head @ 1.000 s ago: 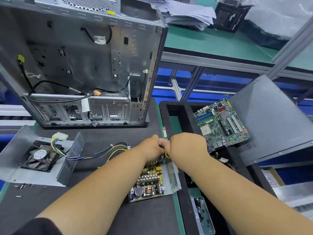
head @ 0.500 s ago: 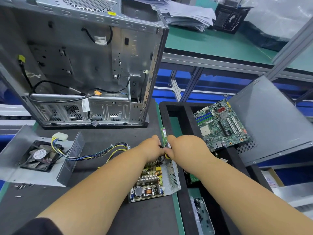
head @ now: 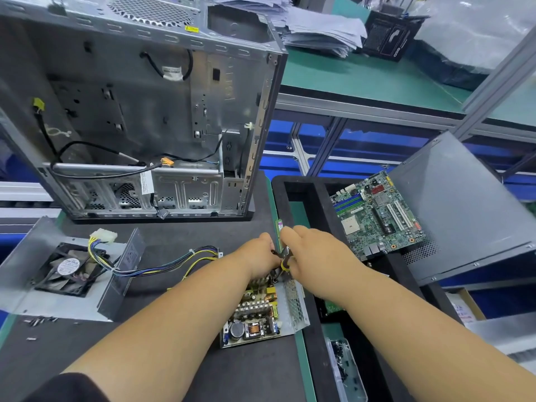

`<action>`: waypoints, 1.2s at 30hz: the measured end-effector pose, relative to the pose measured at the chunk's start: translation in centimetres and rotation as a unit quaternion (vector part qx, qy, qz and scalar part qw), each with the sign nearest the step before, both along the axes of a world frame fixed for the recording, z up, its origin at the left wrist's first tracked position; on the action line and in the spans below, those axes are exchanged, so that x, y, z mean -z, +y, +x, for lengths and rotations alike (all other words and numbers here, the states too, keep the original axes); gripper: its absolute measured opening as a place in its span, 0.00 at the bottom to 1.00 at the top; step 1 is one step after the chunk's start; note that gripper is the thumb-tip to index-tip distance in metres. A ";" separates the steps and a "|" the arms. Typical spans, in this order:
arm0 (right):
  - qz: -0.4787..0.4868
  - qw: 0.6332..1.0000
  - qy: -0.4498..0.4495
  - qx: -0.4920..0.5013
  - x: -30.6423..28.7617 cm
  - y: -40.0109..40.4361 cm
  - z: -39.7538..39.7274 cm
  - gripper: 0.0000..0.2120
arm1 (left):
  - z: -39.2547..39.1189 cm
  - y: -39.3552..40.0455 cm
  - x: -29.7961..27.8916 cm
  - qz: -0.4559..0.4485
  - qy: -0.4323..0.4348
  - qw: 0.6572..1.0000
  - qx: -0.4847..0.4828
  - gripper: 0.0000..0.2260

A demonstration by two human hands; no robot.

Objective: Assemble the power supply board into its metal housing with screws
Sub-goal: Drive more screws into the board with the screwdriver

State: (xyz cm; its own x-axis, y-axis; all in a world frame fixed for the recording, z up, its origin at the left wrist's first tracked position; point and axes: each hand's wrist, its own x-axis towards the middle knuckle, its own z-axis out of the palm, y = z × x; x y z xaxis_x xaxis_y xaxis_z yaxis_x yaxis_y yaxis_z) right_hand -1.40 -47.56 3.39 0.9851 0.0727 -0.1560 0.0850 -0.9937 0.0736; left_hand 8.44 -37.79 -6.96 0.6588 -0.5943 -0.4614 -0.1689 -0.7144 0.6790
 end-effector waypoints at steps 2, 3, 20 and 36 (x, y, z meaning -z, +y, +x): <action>-0.007 1.000 0.002 0.002 0.0 -0.1 0.0 0.09 | 0.1 0.0 0.3 -0.001 0.004 1.000 -0.002 0.13; -0.017 1.000 0.005 0.010 0.2 -0.2 0.0 0.11 | 0.1 -0.1 0.4 -0.002 0.006 1.000 -0.002 0.14; 0.031 1.000 0.002 -0.004 0.0 -0.2 0.2 0.14 | 0.2 -0.1 0.3 -0.001 -0.001 1.000 0.006 0.11; 0.001 1.000 0.005 0.018 0.3 0.2 0.0 0.08 | 0.2 -0.1 0.6 -0.004 0.007 1.000 -0.005 0.12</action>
